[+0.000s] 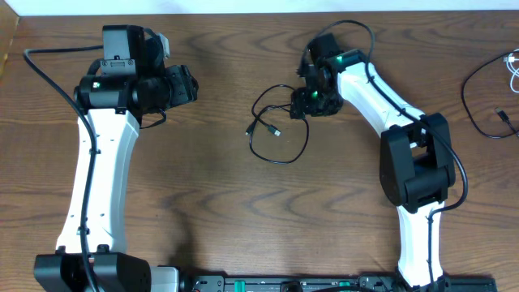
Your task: Untangle cables
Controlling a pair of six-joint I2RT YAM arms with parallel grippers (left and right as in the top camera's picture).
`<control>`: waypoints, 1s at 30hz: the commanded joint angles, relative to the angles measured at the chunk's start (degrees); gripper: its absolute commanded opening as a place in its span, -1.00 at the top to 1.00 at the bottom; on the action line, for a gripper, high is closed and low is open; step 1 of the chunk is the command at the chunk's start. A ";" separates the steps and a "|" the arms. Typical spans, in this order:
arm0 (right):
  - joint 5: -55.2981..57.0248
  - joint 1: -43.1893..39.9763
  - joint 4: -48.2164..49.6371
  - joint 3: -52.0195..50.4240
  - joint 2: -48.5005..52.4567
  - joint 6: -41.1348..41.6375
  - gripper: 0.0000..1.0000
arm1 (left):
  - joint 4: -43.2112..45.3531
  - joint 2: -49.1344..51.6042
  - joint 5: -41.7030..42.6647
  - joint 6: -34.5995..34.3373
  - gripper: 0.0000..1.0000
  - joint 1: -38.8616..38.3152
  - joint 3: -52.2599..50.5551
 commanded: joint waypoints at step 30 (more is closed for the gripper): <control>10.34 4.33 5.49 -0.31 0.37 44.39 -0.08 | -1.51 1.62 -0.46 1.49 -0.20 0.09 0.28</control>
